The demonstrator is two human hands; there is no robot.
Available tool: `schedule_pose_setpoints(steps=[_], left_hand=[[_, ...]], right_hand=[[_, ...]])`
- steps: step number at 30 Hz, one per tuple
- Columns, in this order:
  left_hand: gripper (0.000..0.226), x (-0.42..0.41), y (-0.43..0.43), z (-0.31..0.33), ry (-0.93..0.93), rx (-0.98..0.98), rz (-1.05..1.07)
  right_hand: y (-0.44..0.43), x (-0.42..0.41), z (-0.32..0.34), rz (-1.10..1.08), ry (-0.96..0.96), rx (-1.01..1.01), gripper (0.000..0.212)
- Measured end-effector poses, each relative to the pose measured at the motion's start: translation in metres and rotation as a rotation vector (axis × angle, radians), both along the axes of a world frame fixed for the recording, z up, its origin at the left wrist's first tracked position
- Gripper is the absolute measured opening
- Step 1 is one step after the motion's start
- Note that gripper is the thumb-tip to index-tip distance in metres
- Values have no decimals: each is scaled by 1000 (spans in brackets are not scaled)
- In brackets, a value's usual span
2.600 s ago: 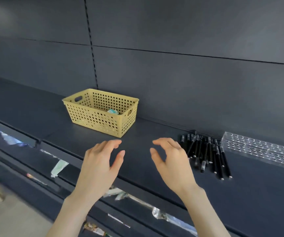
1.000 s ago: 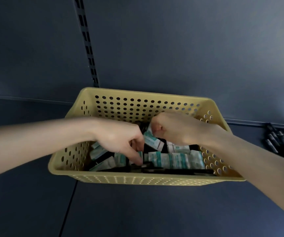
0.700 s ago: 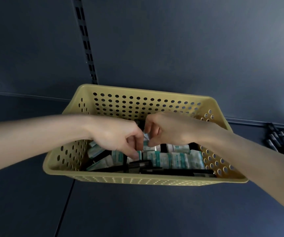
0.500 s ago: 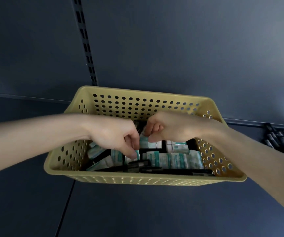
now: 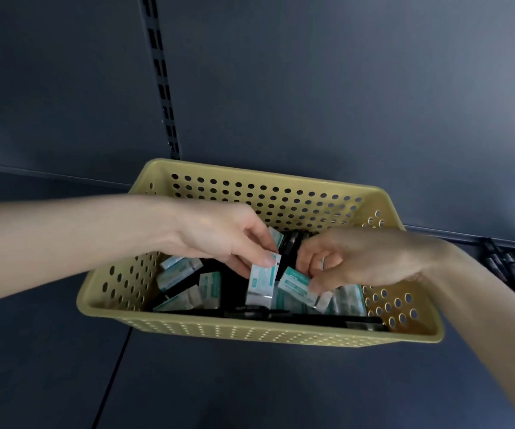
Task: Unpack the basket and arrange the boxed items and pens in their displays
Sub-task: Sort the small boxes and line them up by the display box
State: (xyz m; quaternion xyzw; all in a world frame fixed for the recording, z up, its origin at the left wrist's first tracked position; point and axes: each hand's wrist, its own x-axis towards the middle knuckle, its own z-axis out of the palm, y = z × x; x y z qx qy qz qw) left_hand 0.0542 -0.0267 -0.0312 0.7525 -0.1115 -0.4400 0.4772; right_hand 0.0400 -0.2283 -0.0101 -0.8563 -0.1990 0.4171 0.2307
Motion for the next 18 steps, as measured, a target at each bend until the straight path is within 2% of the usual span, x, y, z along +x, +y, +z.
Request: schedule_pose_setpoints(steps=[6, 10, 18], left_hand=[[24, -5, 0, -3, 1, 76, 0], [24, -7, -2, -3, 99, 61, 29], [23, -11, -6, -8, 113, 42, 28]], right_hand=[[-3, 3, -2, -91, 31, 81, 13], [-4, 5, -5, -151, 48, 179, 35], [4, 0, -6, -10, -107, 13, 29]])
